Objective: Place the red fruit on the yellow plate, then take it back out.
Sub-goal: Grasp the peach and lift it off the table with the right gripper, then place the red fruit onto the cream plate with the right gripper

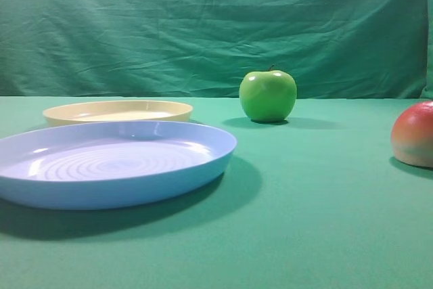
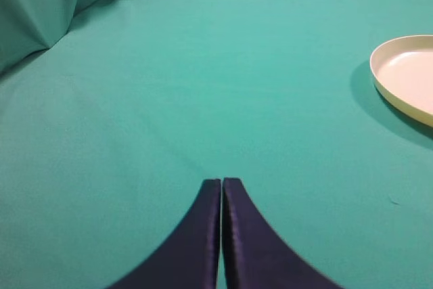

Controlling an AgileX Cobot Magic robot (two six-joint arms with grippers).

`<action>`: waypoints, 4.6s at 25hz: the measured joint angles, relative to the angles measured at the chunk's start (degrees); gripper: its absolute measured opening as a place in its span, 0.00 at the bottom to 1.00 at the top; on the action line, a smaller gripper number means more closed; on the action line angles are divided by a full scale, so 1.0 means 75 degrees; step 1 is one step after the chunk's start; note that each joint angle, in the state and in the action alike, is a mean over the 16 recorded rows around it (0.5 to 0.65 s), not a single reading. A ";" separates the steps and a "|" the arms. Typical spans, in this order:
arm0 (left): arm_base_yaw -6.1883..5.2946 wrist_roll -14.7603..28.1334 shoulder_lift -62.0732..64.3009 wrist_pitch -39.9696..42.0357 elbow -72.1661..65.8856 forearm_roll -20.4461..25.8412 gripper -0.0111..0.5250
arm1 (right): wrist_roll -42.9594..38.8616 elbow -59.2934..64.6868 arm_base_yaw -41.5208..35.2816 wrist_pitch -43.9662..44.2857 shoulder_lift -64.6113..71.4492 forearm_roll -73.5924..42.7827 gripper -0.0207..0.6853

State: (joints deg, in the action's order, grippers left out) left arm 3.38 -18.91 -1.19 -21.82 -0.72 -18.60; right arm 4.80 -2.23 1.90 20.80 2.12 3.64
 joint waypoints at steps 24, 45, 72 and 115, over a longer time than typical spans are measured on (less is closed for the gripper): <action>0.0000 0.0000 0.0000 0.0000 0.0000 0.0000 0.02 | 0.0408 -0.5202 0.1430 0.4493 0.4313 0.0505 0.03; 0.0000 0.0000 0.0000 0.0000 0.0000 0.0000 0.02 | 0.0646 -0.5530 0.3132 0.4424 0.7820 0.0322 0.45; 0.0000 0.0000 0.0000 0.0000 0.0000 0.0000 0.02 | -0.0733 -0.6328 0.2970 0.2329 1.2417 -0.0579 0.81; 0.0000 0.0000 0.0000 0.0000 0.0000 0.0000 0.02 | 0.2881 -1.5066 0.5590 0.3574 1.7323 0.1068 0.32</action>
State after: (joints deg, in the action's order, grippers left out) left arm 3.38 -18.91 -1.19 -21.82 -0.72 -18.60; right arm 26.41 -115.22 43.83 47.60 132.04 11.65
